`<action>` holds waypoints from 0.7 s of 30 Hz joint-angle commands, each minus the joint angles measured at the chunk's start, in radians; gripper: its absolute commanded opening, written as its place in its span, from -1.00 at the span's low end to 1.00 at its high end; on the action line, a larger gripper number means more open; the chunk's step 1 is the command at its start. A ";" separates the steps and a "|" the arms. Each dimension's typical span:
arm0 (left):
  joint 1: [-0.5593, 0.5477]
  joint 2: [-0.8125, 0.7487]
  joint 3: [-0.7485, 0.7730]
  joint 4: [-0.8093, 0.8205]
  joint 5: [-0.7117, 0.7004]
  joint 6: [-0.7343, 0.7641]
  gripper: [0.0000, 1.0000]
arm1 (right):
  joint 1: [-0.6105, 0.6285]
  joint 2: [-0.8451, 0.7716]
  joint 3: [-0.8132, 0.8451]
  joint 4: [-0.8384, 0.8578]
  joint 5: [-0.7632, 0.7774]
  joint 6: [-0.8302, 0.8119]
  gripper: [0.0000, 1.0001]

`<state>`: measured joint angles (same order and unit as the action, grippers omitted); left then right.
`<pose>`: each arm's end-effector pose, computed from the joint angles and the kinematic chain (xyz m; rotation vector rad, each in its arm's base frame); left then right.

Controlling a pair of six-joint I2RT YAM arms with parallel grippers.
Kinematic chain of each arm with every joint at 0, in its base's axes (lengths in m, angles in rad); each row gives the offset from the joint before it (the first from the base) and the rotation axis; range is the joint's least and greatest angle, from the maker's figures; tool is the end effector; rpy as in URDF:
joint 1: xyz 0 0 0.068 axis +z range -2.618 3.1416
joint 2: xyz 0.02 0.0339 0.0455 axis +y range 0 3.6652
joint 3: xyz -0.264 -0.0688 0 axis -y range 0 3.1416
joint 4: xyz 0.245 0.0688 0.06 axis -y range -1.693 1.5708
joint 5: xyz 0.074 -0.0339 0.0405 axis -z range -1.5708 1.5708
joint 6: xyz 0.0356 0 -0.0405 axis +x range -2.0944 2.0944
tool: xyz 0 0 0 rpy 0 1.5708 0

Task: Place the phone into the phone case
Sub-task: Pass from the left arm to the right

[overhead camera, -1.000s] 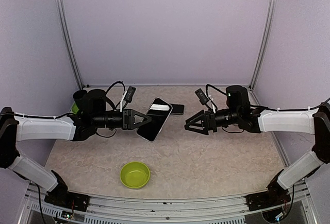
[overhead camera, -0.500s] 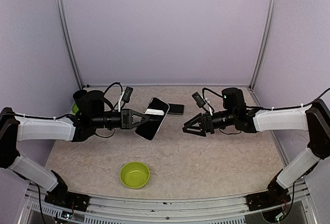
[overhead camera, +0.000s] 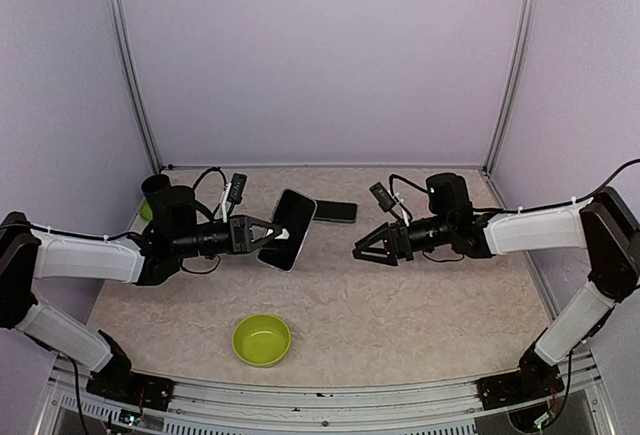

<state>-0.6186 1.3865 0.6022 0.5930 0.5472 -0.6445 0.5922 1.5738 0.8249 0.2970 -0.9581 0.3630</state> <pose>0.2255 -0.1832 0.2226 0.4161 1.9098 -1.3587 0.2543 0.2062 0.2134 -0.9011 1.9698 1.5431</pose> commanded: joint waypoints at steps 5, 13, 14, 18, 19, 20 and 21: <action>-0.027 -0.061 -0.031 0.136 -0.105 0.000 -1.00 | -0.012 0.093 0.063 0.096 -0.052 0.054 0.59; -0.055 -0.113 -0.007 -0.010 -0.129 0.066 -1.00 | -0.012 0.167 0.108 0.184 -0.085 0.139 0.54; -0.059 -0.115 -0.004 -0.028 -0.134 0.071 -1.00 | -0.012 0.170 0.113 0.186 -0.084 0.145 0.54; -0.075 -0.136 -0.002 -0.071 -0.134 0.079 -1.00 | -0.012 0.165 0.126 0.192 -0.076 0.174 0.52; -0.079 -0.146 -0.003 -0.077 -0.134 0.078 -1.00 | -0.011 0.160 0.127 0.194 -0.074 0.182 0.51; -0.083 -0.156 -0.004 -0.086 -0.136 0.077 -1.00 | -0.011 0.155 0.126 0.199 -0.074 0.191 0.51; -0.086 -0.163 -0.005 -0.097 -0.142 0.076 -1.00 | -0.012 0.147 0.126 0.203 -0.073 0.201 0.51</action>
<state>-0.6888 1.2762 0.5713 0.4950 0.4202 -0.5915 0.5884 1.7355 0.9287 0.4545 -1.0176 0.5167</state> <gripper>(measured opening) 0.090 0.755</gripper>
